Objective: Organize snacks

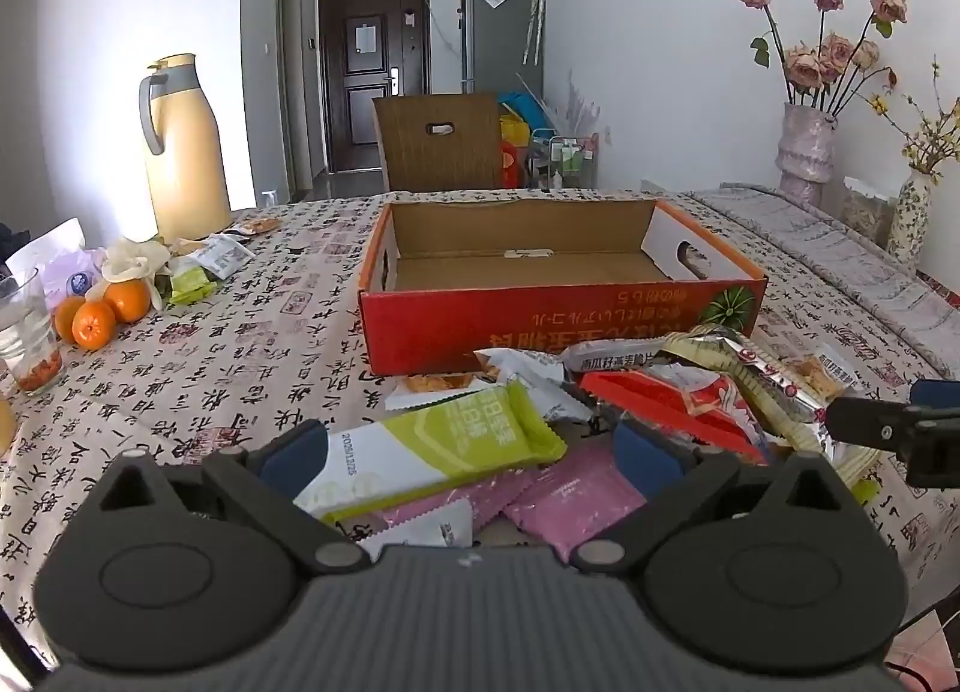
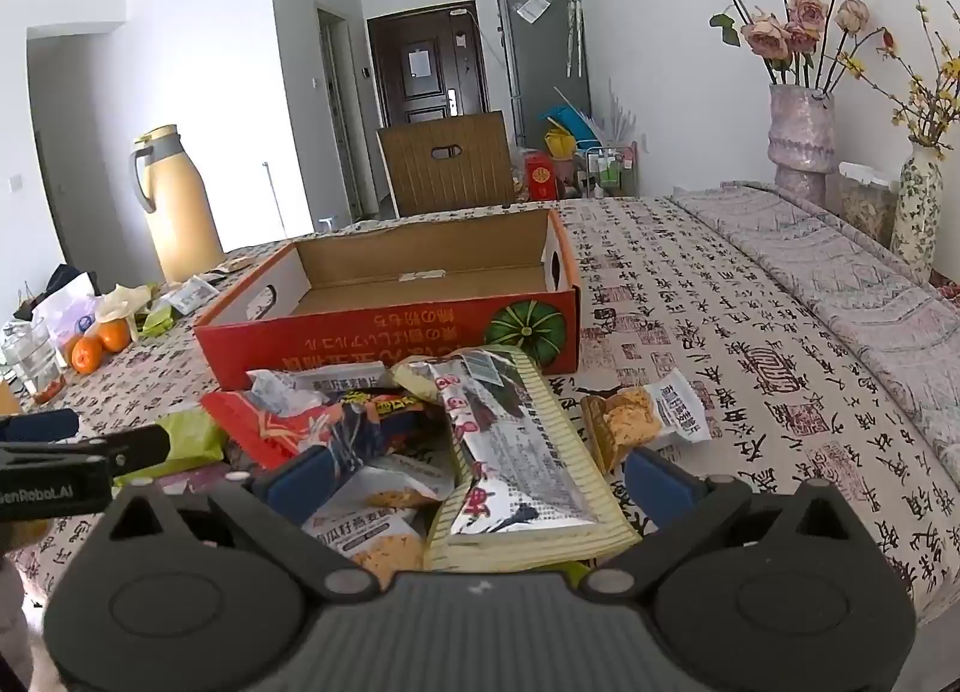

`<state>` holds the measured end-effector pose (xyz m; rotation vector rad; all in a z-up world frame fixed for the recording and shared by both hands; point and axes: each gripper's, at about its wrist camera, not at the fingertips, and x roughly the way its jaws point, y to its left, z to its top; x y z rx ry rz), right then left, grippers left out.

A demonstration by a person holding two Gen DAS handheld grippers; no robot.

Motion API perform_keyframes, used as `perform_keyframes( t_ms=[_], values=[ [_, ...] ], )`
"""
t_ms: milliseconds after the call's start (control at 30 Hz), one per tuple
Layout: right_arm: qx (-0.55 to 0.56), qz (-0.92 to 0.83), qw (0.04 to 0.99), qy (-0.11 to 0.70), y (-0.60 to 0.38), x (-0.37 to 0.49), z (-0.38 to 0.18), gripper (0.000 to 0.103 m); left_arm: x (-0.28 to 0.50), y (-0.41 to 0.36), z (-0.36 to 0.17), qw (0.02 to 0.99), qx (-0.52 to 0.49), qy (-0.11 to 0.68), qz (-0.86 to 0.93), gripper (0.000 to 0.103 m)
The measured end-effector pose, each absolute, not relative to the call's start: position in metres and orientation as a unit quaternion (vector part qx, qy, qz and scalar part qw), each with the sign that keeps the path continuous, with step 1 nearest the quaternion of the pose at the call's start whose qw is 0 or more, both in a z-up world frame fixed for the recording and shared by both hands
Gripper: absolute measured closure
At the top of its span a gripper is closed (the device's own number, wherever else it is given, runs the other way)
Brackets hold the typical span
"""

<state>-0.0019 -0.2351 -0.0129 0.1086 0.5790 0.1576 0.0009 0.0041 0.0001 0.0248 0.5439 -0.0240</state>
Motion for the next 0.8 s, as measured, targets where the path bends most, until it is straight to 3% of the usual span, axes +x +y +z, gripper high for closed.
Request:
perform_keyframes(
  t_ms=[800],
  values=[
    [0.054, 0.079, 0.953, 0.289, -0.2352, -0.0008, -0.0184, 0.0, -0.0024, 0.0023, -0.0017, 0.962, -0.002, 0.272, -0.017, 0.0]
  ],
)
